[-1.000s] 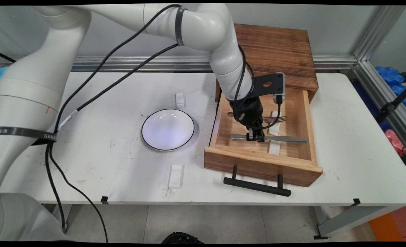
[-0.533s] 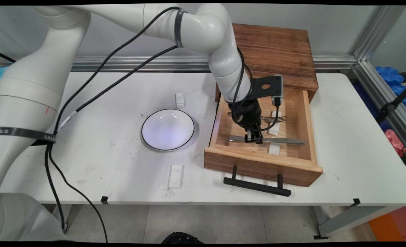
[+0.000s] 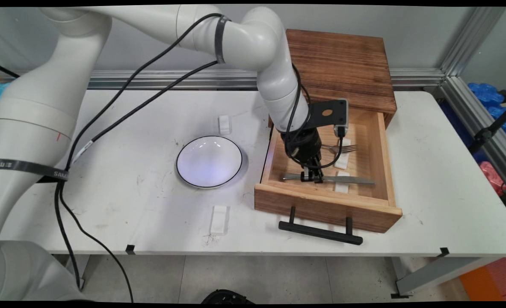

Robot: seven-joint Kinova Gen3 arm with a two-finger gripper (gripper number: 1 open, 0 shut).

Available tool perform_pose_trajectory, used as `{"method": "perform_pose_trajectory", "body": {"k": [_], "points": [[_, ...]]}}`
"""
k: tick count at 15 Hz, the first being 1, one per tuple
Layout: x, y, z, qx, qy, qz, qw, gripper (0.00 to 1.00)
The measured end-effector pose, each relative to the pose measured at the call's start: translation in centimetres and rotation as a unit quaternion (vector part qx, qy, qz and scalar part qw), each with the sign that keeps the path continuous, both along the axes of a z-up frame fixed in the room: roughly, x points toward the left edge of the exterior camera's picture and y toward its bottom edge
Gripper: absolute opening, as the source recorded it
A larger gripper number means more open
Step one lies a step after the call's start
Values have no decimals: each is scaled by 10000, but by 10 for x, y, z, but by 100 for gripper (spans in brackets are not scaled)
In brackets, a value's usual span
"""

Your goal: Place the picked object into the drawer

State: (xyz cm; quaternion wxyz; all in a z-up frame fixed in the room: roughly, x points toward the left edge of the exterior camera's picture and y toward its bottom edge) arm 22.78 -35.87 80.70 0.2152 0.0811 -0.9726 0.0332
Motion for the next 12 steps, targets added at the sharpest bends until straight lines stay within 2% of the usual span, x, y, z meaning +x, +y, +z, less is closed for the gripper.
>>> {"method": "perform_pose_trajectory", "body": {"k": [12], "points": [[-5,0,-12,37,-6,-62,10000,0]]}}
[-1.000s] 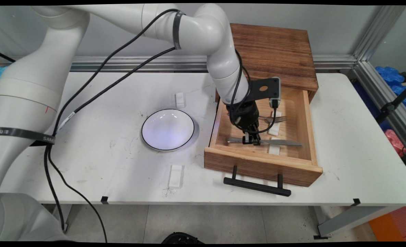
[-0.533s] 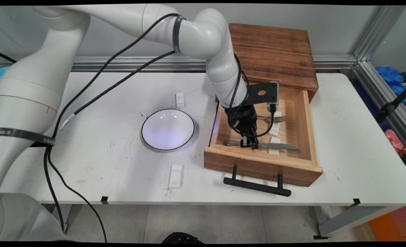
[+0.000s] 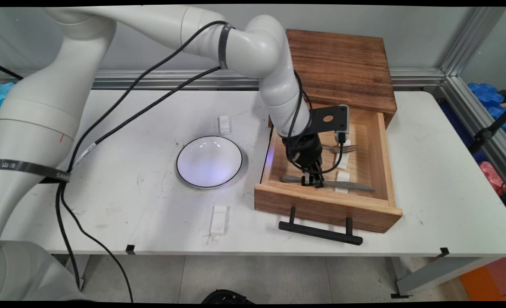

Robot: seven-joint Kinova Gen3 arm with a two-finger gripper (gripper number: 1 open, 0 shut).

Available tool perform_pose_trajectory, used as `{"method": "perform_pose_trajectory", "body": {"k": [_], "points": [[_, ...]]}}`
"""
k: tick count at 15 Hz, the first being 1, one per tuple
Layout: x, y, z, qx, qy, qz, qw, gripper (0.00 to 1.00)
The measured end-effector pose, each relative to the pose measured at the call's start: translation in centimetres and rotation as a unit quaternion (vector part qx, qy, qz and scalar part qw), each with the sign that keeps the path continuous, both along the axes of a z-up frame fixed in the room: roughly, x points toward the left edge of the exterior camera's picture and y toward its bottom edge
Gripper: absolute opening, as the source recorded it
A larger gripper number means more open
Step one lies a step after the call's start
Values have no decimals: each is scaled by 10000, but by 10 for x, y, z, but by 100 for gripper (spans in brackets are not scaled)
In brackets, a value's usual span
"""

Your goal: Place the picked object into the drawer

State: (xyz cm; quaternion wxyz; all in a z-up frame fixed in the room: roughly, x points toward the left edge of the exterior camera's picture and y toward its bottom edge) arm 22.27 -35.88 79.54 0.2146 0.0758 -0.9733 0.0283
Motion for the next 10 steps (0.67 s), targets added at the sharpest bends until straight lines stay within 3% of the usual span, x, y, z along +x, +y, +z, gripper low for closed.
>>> {"method": "perform_pose_trajectory", "body": {"k": [1,2,10], "points": [[-1,0,0,-2,7,-3,10000,0],[-1,0,-1,-5,20,-6,10000,100],[-4,-5,3,-97,119,42,9999,100]]}}
